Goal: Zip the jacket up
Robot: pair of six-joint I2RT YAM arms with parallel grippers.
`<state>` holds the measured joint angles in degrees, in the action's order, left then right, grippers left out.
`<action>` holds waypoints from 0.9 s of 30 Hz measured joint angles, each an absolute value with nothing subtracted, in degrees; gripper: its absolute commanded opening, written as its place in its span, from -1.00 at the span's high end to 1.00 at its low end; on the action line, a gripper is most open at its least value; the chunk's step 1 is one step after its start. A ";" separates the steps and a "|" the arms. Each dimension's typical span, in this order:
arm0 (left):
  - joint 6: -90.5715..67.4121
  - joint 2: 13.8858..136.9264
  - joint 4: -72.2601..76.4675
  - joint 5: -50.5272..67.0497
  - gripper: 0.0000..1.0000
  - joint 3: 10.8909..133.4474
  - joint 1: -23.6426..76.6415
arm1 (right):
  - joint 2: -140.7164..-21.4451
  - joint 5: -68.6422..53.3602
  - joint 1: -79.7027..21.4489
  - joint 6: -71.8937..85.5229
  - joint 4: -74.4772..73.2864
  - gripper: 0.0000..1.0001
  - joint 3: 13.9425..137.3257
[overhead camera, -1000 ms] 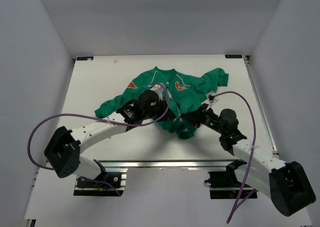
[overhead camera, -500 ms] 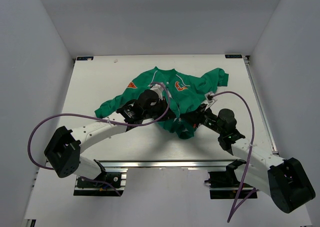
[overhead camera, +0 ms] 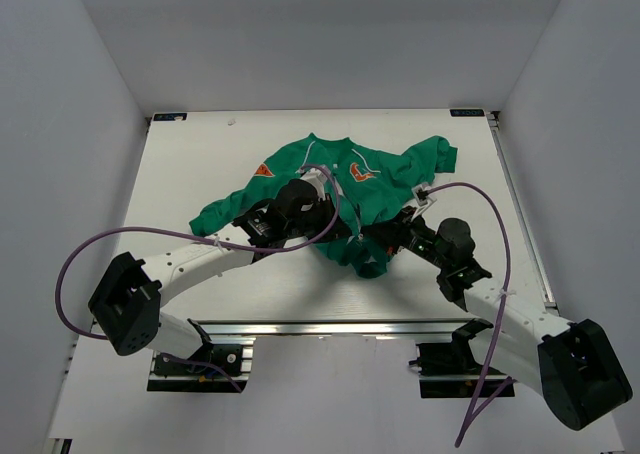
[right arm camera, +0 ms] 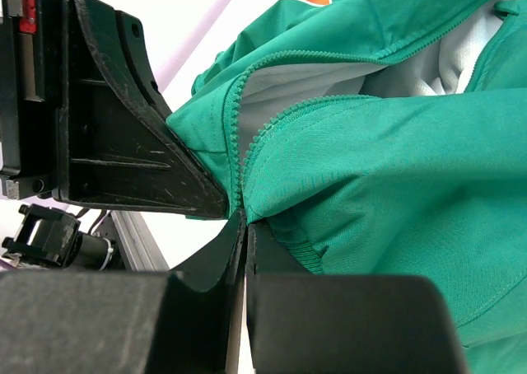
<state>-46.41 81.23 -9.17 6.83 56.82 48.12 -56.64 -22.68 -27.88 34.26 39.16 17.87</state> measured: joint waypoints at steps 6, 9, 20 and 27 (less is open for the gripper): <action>-46.39 81.23 -9.17 6.83 1.00 56.82 48.12 | -57.23 -22.65 -27.88 34.46 39.20 1.00 17.87; -46.39 81.23 -9.17 6.83 1.00 56.82 48.12 | -57.21 -22.57 -27.88 34.72 39.22 1.00 17.87; -46.37 81.23 -9.21 6.83 1.00 56.82 48.12 | -57.21 -21.54 -27.97 36.42 40.56 1.00 17.87; -46.33 81.23 -8.95 6.90 1.00 56.82 48.12 | -57.39 -20.01 -28.29 37.45 41.41 1.00 17.87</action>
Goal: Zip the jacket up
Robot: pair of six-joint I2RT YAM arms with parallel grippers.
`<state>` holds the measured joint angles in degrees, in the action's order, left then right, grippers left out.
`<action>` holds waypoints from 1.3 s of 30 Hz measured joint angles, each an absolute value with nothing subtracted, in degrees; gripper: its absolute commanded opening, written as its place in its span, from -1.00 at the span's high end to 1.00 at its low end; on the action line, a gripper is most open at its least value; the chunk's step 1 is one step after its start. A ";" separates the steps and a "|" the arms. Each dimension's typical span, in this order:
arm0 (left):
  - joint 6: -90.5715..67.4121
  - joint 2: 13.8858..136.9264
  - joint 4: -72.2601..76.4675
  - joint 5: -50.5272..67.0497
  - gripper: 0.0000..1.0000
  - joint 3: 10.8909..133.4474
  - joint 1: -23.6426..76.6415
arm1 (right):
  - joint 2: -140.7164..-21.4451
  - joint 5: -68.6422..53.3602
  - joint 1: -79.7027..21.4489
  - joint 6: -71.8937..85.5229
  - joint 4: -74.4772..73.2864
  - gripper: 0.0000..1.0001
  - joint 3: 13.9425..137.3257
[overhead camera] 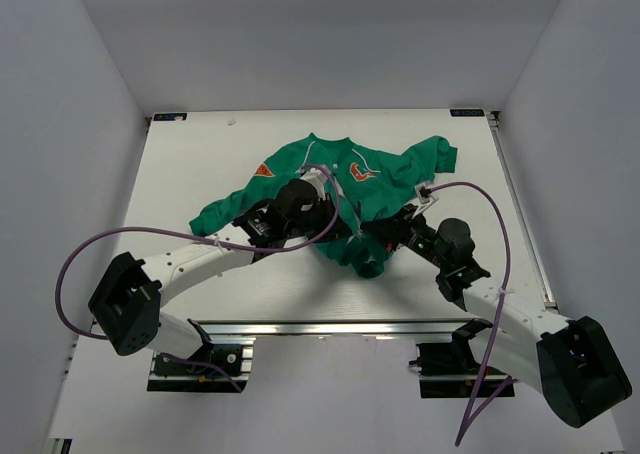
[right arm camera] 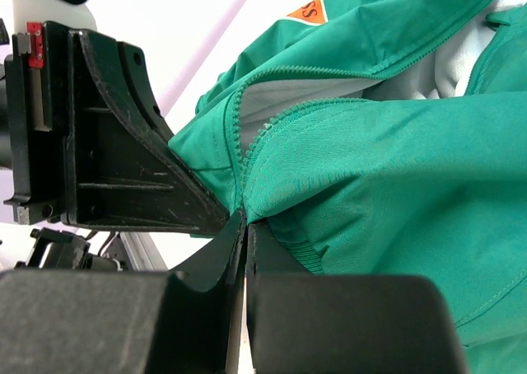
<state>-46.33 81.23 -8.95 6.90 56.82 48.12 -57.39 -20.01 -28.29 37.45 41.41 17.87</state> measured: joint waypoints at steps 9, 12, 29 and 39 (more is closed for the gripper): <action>-44.99 81.21 -7.60 8.45 1.00 56.31 48.12 | -59.02 -18.33 -28.91 38.50 42.24 1.00 17.89; -43.77 80.71 -5.50 10.15 1.00 54.70 48.12 | -59.02 -17.89 -28.93 38.61 42.22 1.00 17.89; -34.24 79.29 -4.91 19.03 1.00 52.86 47.77 | -58.87 -24.47 -28.97 34.50 39.11 1.00 19.75; -34.81 79.00 -8.12 18.76 0.13 53.10 47.90 | -57.47 -25.21 -28.97 33.98 35.86 1.00 20.56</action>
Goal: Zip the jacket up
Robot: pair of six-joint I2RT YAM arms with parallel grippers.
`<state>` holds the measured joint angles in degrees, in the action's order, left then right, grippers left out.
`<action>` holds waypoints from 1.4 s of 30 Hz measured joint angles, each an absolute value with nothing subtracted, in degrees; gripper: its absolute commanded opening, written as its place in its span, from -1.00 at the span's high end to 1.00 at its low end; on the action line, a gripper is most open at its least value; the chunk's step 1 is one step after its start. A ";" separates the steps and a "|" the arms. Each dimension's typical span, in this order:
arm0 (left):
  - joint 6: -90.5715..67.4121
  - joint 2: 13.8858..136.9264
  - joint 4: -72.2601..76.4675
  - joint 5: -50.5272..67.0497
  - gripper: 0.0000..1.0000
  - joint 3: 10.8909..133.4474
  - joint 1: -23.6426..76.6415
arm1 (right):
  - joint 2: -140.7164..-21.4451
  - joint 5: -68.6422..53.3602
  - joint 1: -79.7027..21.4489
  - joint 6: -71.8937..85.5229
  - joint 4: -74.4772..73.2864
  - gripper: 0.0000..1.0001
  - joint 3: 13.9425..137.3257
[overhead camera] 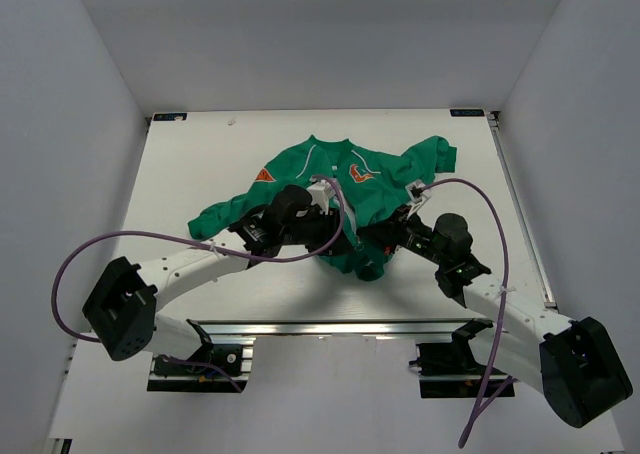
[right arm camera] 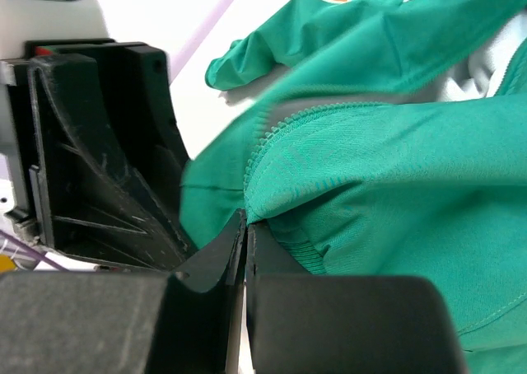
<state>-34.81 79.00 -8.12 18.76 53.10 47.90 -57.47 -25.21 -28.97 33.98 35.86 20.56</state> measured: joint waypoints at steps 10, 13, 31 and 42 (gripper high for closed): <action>-38.61 79.26 -7.42 17.69 -0.50 52.82 47.94 | -56.90 -28.67 -28.95 36.34 36.38 1.00 18.02; -40.05 78.85 -5.13 18.26 -0.48 51.13 47.13 | -56.58 -28.91 -28.95 37.21 36.58 1.00 17.41; -48.47 79.42 15.92 31.90 -0.28 41.63 41.45 | -55.48 -27.97 -28.99 39.18 38.33 1.00 16.91; -49.39 81.30 20.18 34.89 -0.12 41.60 41.34 | -56.14 -26.00 -29.63 40.66 40.86 1.00 16.91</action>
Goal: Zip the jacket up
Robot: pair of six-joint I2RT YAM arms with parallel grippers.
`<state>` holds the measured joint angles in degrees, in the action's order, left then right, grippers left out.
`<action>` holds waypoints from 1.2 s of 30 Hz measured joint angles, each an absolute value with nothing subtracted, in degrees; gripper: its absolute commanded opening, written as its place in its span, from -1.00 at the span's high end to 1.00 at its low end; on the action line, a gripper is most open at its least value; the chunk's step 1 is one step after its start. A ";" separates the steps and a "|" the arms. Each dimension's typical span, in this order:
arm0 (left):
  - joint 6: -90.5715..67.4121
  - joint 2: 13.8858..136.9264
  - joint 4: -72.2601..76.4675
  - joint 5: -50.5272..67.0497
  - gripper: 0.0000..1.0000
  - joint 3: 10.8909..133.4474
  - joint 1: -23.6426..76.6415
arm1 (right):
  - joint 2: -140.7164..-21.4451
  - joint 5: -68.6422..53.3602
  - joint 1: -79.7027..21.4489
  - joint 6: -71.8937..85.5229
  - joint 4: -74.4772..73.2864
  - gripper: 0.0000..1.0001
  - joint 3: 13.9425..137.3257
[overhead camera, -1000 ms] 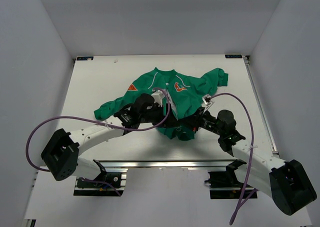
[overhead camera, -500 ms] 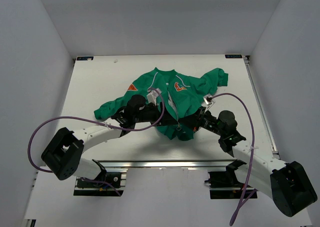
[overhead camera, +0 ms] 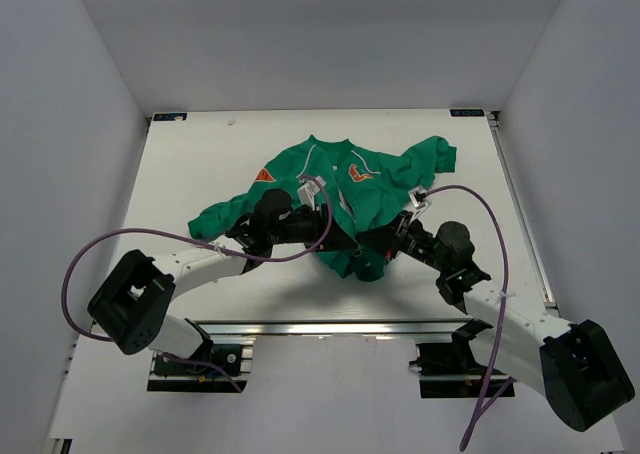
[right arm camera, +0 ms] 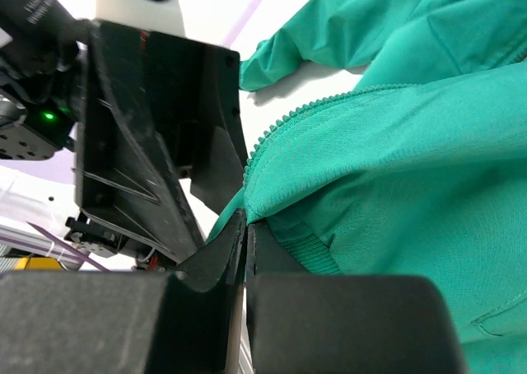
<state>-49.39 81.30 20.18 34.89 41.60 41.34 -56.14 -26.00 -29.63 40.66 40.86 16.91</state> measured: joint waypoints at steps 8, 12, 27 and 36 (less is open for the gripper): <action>-49.36 81.76 19.05 35.07 -0.04 41.60 41.34 | -53.65 -25.10 -29.65 41.47 41.21 1.00 16.91; -49.50 81.76 19.75 35.22 0.03 41.60 41.36 | -53.32 -24.75 -29.67 41.63 40.93 1.00 16.91; -50.59 81.76 22.48 36.01 1.00 41.52 41.30 | -55.48 -23.92 -30.15 41.65 40.88 1.00 16.91; -50.46 81.76 23.75 35.66 1.00 40.45 41.19 | -56.27 -23.20 -30.52 41.82 40.75 1.00 17.12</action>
